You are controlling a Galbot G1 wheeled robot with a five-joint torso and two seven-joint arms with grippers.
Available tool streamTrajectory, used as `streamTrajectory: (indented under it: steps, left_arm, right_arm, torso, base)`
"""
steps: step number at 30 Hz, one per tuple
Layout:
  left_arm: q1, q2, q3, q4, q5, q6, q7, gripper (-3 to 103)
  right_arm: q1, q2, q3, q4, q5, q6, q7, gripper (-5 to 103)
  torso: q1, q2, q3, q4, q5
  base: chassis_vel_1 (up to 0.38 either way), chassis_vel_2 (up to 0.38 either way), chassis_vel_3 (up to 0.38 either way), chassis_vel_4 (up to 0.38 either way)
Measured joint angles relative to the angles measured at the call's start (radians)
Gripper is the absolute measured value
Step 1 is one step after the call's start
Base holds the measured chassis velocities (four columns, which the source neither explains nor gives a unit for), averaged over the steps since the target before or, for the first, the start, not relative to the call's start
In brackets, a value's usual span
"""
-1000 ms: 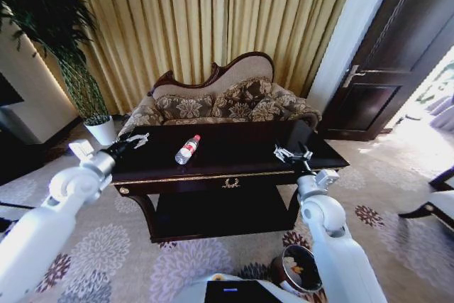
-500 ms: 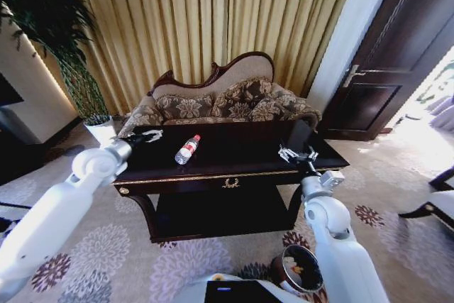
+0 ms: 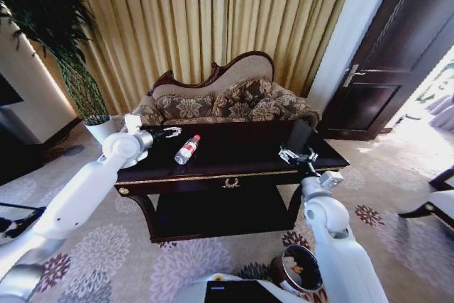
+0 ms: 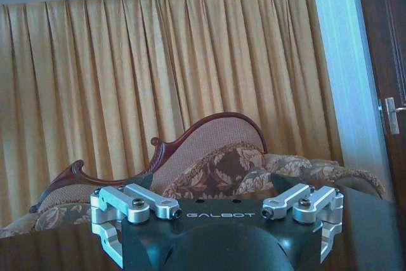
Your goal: Move to the front of the table and place the trash on the table into the trash bin.
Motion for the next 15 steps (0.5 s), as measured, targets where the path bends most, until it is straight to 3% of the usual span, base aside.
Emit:
streamTrajectory:
  steps: [4,15]
  left_arm:
    - [-0.021,-0.003,0.015,0.018,-0.063,0.041,-0.001,100]
    - [-0.072,-0.033,0.104,0.089,-0.121,0.046,-0.057,100]
  right_arm:
    - [0.003,0.004,-0.008,-0.019,-0.012,0.017,0.000,100]
    - [0.007,0.016,-0.014,-0.036,-0.017,0.024,0.000,100]
  torso:
    - [0.000,0.000,0.000,0.0000,-0.0001]
    - [0.000,0.000,0.000,0.0000,-0.0001]
  base:
    - [0.000,0.000,0.000,0.000]
    - [0.000,0.000,0.000,0.000]
